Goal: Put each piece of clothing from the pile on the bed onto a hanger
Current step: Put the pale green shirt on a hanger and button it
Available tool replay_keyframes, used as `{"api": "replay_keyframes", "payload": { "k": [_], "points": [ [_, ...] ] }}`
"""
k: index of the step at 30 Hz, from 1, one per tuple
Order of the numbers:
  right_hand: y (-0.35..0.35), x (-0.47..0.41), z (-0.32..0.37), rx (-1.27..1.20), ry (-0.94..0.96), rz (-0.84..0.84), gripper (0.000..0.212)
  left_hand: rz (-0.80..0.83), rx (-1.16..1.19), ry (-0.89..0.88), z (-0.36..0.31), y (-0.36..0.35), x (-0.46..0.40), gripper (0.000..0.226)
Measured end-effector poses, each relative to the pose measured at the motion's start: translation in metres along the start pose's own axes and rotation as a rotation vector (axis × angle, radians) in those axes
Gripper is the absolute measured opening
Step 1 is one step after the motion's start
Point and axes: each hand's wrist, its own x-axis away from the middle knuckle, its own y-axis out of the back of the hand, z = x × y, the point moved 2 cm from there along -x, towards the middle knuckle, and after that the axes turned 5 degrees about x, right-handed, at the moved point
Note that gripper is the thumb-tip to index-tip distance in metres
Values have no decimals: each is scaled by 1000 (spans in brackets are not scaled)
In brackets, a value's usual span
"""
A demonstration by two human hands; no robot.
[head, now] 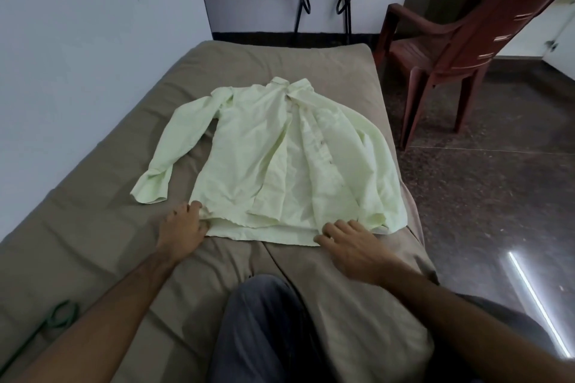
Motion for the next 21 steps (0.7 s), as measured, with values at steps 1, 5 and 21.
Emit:
{"api": "replay_keyframes", "payload": {
  "k": [1,5,21],
  "points": [
    [-7,1,3,-5,-40,39,39,-13,3,-15,3,0,-2,36],
    [-22,4,-9,-62,-299,112,45,1,65,-31,10,1,-13,36],
    [11,13,-5,-146,-87,483,44,200,2,-183,60,21,22,25]
  ]
}}
